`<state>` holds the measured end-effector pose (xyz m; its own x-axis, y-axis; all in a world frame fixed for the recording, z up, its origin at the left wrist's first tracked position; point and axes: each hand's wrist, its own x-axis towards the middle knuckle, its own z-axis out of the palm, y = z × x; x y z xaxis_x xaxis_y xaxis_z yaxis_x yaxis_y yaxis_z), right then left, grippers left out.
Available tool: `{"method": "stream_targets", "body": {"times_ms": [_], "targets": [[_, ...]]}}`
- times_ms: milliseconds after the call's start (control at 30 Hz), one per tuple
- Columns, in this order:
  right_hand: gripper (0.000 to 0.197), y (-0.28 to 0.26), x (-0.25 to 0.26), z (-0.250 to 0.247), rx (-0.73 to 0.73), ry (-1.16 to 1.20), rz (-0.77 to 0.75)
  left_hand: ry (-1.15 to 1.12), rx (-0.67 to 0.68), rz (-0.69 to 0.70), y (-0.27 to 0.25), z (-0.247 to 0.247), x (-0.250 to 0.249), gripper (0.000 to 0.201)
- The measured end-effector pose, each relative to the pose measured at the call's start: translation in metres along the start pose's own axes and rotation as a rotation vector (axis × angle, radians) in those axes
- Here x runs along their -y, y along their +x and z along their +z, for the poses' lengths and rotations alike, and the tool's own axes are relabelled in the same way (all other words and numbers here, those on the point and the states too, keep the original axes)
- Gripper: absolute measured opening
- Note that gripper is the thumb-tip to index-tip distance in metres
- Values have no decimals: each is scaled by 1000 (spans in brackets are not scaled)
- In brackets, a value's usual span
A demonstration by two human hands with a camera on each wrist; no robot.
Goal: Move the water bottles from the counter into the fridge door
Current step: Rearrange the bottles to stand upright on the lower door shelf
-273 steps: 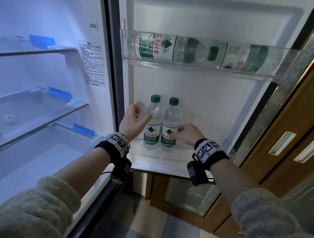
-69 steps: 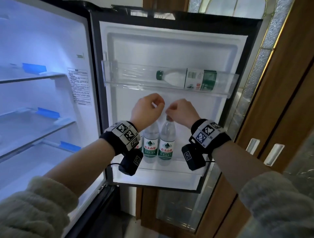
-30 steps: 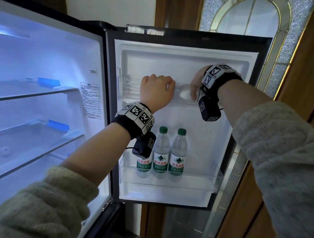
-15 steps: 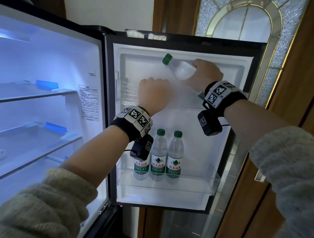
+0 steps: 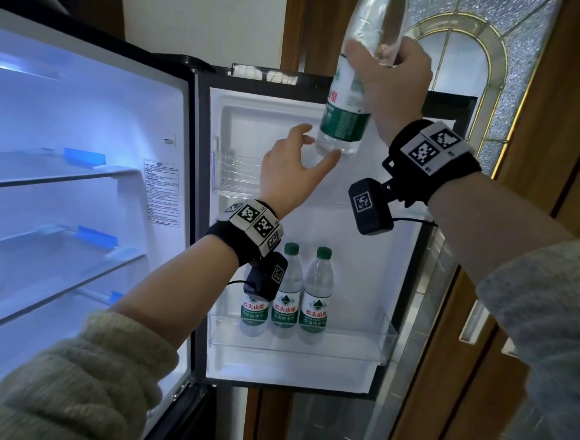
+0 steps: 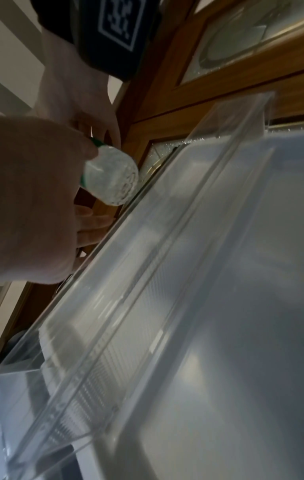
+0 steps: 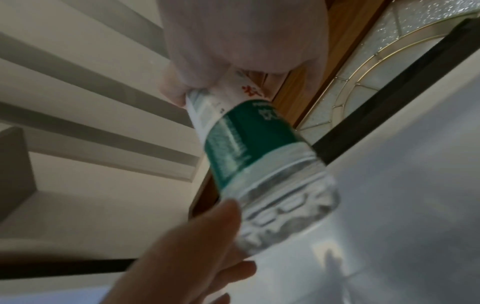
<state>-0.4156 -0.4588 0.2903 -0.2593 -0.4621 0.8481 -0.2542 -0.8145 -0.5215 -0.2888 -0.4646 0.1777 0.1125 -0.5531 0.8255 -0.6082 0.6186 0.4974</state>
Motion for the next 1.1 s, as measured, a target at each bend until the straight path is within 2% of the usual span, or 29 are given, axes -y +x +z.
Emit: {"method": "stream_targets", "body": {"times_ms": [67,167,267,400,467,567,733,833,933,967,1100], "targets": [[31,-3,4,-1,60,72,11,-205,-21,-28,-4,0,-11,64],[24,-20,3,-3,183,139,27,-504,23,-101,-14,0,-22,58],[20,-41,-9,-8,296,127,40,-685,207,-208,-27,-5,-24,44],[32,-72,-33,-16,396,126,148,-800,466,-301,-54,-8,-13,41],[35,-90,-47,-21,458,155,219,-795,474,-327,-72,-5,-6,45],[41,-111,-68,-30,556,138,285,-727,390,-386,-102,6,1,44],[32,-141,-87,-47,677,124,349,-527,213,-485,-145,37,13,57],[50,-159,-99,-58,676,157,383,-372,181,-468,-161,50,18,55],[80,-173,-120,-68,642,91,456,-340,180,-456,-171,63,20,51],[83,-176,-125,-72,634,48,481,-339,177,-463,-173,68,21,52],[66,-179,-137,-89,581,-88,447,-366,231,-496,-178,87,23,57]]}}
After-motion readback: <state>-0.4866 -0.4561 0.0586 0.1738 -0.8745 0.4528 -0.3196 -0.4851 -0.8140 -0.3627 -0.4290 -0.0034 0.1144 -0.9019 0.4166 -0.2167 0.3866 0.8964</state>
